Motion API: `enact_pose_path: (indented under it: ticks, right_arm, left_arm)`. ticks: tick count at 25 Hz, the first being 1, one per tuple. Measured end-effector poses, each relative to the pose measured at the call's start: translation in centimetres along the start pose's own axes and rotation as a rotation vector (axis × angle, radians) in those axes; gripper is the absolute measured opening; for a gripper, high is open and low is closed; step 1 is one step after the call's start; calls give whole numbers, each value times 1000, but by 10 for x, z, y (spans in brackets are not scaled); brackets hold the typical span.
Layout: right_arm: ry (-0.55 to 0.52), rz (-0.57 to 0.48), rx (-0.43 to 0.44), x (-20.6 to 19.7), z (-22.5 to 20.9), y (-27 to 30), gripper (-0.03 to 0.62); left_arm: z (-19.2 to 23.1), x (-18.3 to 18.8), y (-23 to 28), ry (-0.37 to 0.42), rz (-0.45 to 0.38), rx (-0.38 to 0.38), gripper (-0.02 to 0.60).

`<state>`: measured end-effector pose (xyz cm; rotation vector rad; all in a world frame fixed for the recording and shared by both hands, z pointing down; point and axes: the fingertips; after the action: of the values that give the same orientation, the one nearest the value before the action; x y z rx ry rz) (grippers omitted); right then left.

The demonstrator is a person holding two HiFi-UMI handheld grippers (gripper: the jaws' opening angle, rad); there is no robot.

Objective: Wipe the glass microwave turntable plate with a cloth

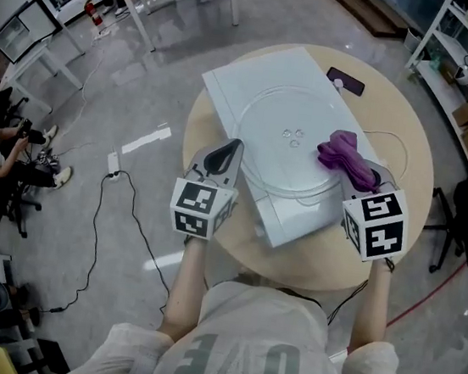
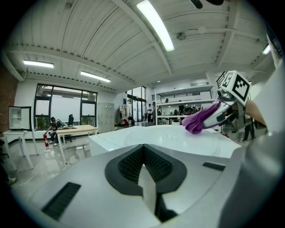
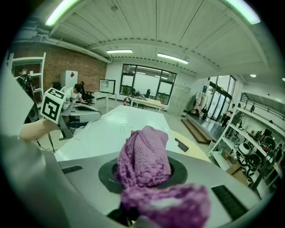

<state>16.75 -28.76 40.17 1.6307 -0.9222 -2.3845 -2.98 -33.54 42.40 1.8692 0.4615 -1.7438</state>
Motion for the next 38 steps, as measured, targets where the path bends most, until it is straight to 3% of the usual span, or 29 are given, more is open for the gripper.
enact_pose_path:
  ticks: [11,23,31,34,38]
  right_arm:
    - [-78,25,130,-4,78,-28,48]
    - [-260,14,287,42,141,24,48]
    - [-301,-3,278,69,137,68,48]
    - [-295,-11,269,78,130,82,48]
    - [-281,-23,255,87,129,96,48]
  left_arm:
    - [-2,0,-1,-2,-3,7,2]
    - [-5,0,1,-27,-21,-8,2]
    - [-5,0,1,-81,-53,-32,2]
    - [-5,-1,1,-41,-38,-32,2]
    - [-4,-2,0,-42,-41,-40,2]
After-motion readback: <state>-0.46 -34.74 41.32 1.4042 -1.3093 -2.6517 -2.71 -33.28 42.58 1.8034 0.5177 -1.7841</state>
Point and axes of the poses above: the fingertips, and each gripper's own axes: y forward along the fingers, z to its left, x out of its top, and after that the axes turned 3 degrees about -z, right-handed
